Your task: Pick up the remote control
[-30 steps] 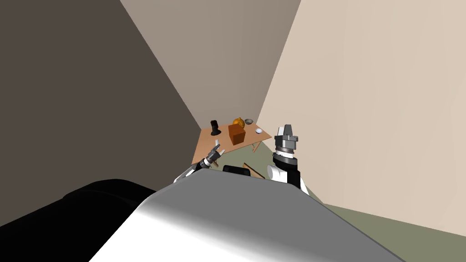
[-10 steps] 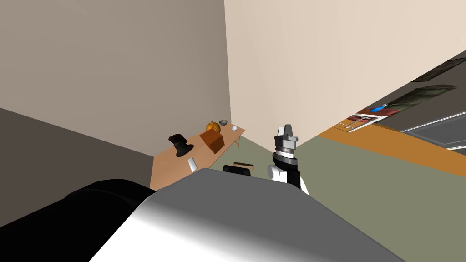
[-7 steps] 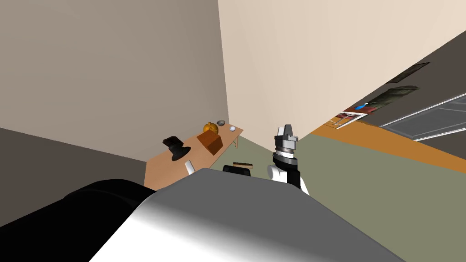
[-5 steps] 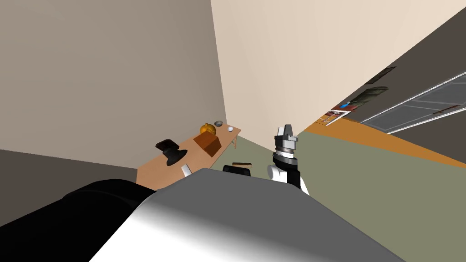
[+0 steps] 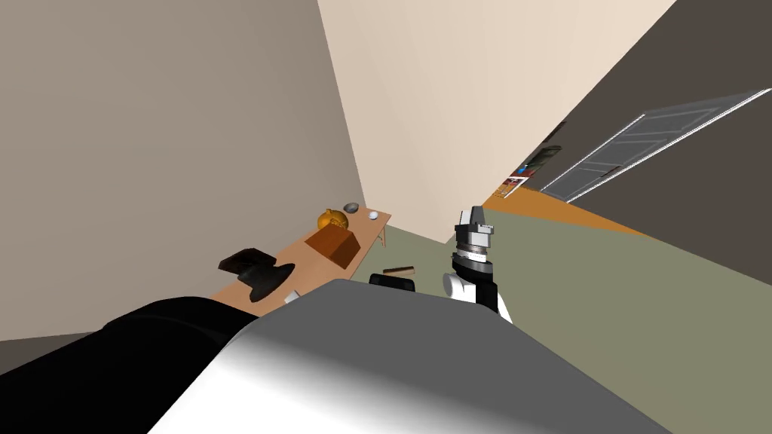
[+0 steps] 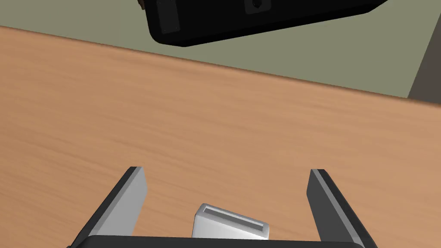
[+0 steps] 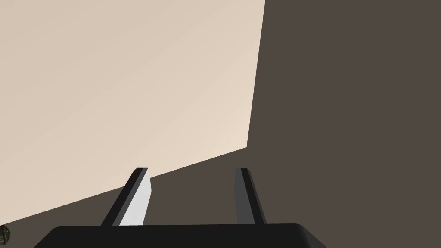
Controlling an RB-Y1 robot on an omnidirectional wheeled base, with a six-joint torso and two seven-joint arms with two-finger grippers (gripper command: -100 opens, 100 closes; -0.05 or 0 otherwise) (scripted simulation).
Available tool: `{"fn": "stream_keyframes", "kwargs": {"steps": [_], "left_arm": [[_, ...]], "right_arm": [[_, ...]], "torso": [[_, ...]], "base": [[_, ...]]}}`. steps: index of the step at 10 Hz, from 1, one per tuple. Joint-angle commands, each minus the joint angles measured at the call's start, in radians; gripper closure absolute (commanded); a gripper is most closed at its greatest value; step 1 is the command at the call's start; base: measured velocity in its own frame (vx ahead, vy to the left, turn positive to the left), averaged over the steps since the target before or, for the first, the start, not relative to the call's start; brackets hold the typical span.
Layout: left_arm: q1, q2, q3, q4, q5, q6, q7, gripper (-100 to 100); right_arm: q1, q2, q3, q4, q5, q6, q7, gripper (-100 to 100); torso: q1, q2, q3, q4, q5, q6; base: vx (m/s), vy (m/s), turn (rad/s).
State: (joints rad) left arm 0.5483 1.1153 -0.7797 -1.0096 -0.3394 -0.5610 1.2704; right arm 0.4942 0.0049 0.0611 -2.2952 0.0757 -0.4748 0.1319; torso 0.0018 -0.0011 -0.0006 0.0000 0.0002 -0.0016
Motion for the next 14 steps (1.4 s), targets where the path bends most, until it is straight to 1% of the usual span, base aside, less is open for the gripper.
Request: {"fn": "stream_keyframes", "kwargs": {"steps": [1, 4, 6, 8, 9, 10, 11, 14], "left_arm": [[0.002, 0.003, -0.007, 0.036, -0.003, 0.004, 0.005, -100], [-0.016, 0.006, -0.059, 0.137, -0.026, 0.062, 0.043, -100], [-0.027, -0.002, -0.083, 0.182, -0.037, 0.092, 0.058, -100], [-0.033, -0.009, -0.097, 0.208, -0.043, 0.111, 0.065, -100], [-0.028, -0.003, -0.092, 0.191, -0.040, 0.109, 0.064, -100], [-0.029, -0.003, -0.093, 0.194, -0.040, 0.110, 0.064, 0], [-0.030, -0.034, -0.092, 0.212, -0.036, 0.119, 0.052, -100], [-0.035, -0.104, -0.089, 0.256, -0.025, 0.140, 0.023, -100]], "right_arm": [[0.000, 0.000, 0.000, 0.000, 0.000, 0.000, 0.000, 0], [0.000, 0.000, 0.000, 0.000, 0.000, 0.000, 0.000, 0], [0.000, 0.000, 0.000, 0.000, 0.000, 0.000, 0.000, 0], [0.000, 0.000, 0.000, 0.000, 0.000, 0.000, 0.000, 0], [0.000, 0.000, 0.000, 0.000, 0.000, 0.000, 0.000, 0], [0.000, 0.000, 0.000, 0.000, 0.000, 0.000, 0.000, 0], [0.000, 0.000, 0.000, 0.000, 0.000, 0.000, 0.000, 0], [0.000, 0.000, 0.000, 0.000, 0.000, 0.000, 0.000, 0]], "torso": [[0.000, 0.000, 0.000, 0.000, 0.000, 0.000], [0.001, 0.000, 0.000, 0.000, 0.000, 0.000], [0.001, 0.001, 0.000, 0.000, 0.000, 0.000], [0.000, 0.001, 0.000, 0.000, 0.000, -0.001], [-0.001, 0.001, 0.001, 0.000, 0.000, -0.001], [-0.002, 0.001, 0.001, 0.000, 0.000, -0.001], [-0.003, 0.001, 0.001, 0.000, 0.000, -0.001], [0.000, 0.001, 0.001, 0.000, 0.000, -0.001]], "base": [[0.013, 0.028, -0.159], [0.012, 0.047, -0.305], [0.000, 0.053, -0.235], [0.000, 0.033, -0.132], [-0.002, 0.013, -0.016], [0.000, 0.000, 0.000], [-0.009, 0.023, -0.062], [0.000, 0.053, -0.085]]}}
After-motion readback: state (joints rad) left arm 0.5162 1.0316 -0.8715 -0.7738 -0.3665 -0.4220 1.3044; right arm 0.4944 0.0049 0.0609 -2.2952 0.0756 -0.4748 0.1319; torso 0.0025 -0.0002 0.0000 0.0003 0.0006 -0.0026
